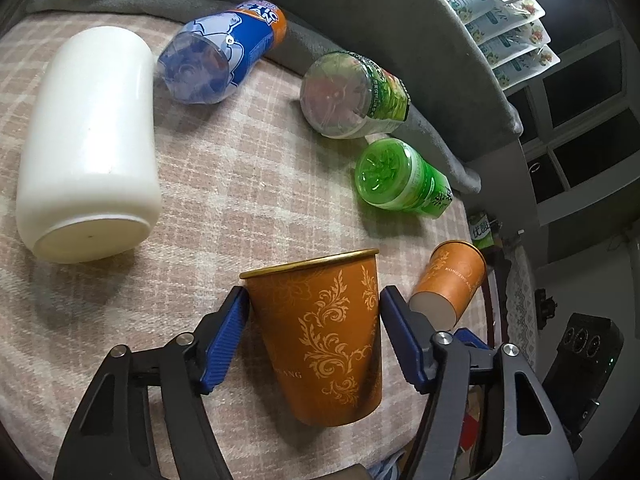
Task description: Flip cup upright
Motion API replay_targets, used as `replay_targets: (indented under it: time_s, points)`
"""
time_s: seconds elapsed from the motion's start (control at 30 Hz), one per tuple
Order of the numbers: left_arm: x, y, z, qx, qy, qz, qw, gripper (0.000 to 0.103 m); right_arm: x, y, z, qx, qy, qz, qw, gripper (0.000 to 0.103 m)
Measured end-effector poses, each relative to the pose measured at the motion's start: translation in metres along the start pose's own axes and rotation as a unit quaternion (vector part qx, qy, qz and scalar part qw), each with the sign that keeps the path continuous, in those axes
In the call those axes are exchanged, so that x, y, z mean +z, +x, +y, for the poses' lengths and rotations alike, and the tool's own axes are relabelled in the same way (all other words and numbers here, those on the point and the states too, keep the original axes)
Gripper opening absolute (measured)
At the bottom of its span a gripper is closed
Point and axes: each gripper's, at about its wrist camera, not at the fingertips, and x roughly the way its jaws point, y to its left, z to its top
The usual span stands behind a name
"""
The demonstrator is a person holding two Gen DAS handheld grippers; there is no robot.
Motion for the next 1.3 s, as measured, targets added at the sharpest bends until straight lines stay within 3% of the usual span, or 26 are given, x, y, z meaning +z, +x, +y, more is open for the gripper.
replay_targets:
  time_s: [0.27,0.63,0.83,1.1,1.3]
  points:
    - [-0.001,-0.001,-0.007,0.010,0.020,-0.011,0.9997,0.066,0.000,-0.001,-0.003,-0.005,0.004,-0.003,1.000,0.069]
    - [-0.006,-0.017,-0.028,0.040,0.077,-0.062,0.9943,0.066,0.000,-0.001,-0.002,-0.004,0.003,-0.004,1.000,0.069]
    - [-0.007,-0.016,-0.041,0.070,0.124,-0.102,0.9845,0.066,-0.001,-0.001,0.001,-0.005,0.003,-0.009,1.000,0.069]
    - [-0.006,-0.007,-0.057,0.128,0.204,-0.169,0.9558,0.065,-0.001,-0.002,0.001,-0.005,0.005,-0.013,1.000,0.069]
    - [-0.017,0.002,-0.057,0.140,0.220,-0.164,0.9514,0.065,0.000,-0.003,0.001,-0.005,0.006,-0.016,1.000,0.069]
